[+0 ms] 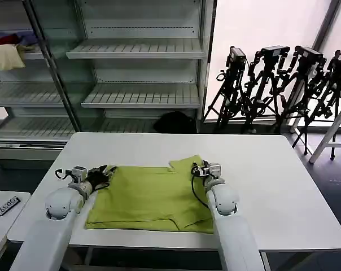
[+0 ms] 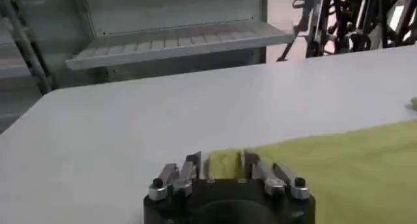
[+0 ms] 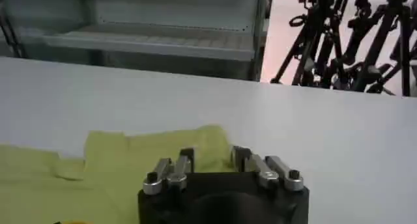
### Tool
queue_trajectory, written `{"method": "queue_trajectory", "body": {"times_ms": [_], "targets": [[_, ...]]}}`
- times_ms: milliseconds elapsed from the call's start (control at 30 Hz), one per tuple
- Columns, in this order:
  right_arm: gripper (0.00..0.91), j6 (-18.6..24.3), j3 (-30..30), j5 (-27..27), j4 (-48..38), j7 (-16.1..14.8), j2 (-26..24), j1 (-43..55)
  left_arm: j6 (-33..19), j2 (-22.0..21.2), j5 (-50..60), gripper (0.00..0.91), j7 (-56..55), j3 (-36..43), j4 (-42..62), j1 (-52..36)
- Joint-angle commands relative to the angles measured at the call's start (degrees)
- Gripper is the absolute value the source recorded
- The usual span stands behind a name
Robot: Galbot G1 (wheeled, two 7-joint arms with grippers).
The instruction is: Fold and organize the clothes.
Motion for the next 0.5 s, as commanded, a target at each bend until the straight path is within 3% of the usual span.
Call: {"method": "queue_trajectory", "body": {"times_ms": [33,300,500], "targets": [[0.000,-0.03,-0.02,-0.90,-0.26,-0.24,0.07,0.01,0.06,-0.17,-0.04,0.040,0.73,0.03,0.60,-0.02],[0.000,0.07,1.03,0.31,0.39,0.08,0.49,-0.08,-0.01,-0.54,-1.93,0.020,0.51,-0.57,-0.65,0.04],[0.000,0.16,1.07,5.20,3.93,1.73,-0.19,-0.41,-0.07,-0.47,-4.93,0.010,-0.71,-1.84,-2.99,0.17]]}}
